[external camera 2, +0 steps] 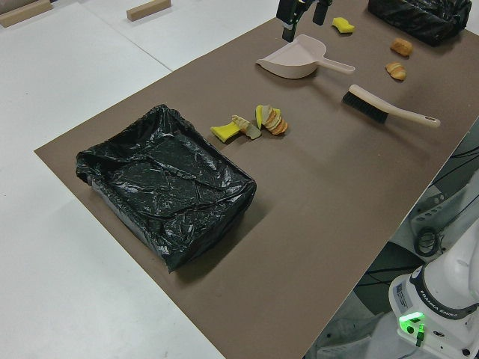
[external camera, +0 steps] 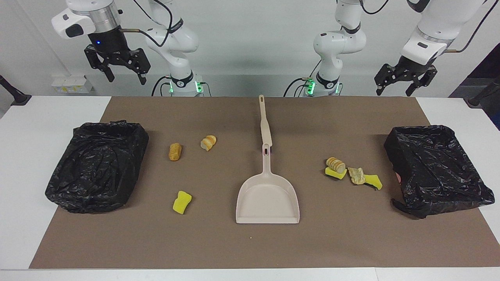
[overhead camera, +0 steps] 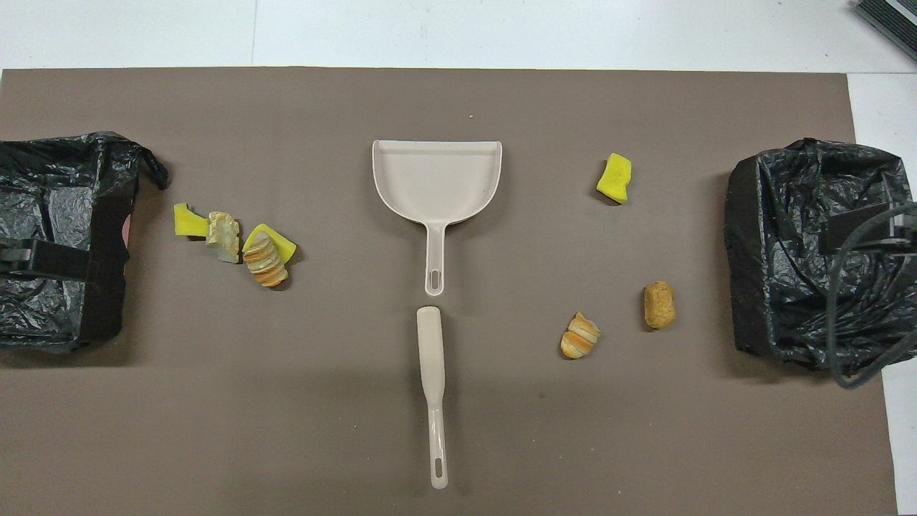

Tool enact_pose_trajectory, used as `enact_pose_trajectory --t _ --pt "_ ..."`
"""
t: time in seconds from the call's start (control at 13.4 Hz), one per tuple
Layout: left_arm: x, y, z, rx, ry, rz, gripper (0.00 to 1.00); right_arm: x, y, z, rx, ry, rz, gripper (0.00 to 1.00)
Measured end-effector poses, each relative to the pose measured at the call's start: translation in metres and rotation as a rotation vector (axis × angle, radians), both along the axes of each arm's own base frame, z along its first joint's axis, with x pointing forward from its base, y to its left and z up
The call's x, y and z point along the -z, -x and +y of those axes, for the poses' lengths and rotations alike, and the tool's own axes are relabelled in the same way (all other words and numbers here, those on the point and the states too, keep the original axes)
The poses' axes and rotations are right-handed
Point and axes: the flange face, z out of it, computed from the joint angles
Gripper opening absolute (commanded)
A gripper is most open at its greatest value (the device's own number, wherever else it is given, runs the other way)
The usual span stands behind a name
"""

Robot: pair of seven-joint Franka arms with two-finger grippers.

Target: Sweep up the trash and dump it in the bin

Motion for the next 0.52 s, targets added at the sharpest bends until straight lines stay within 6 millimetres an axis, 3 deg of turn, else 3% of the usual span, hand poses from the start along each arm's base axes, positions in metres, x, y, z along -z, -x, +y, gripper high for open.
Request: enact_pose_trajectory --t 0.22,0.52 --pt "0.0 0.0 0.002 -0.003 0.0 0.001 1.0 0.003 -0.011 0.003 -0.009 -0.005 0.004 1.0" --pt "0.003 0.0 -0.003 0.006 0.002 0.006 1.0 0.025 -0.041 0.016 -0.037 -0.018 0.009 1.0"
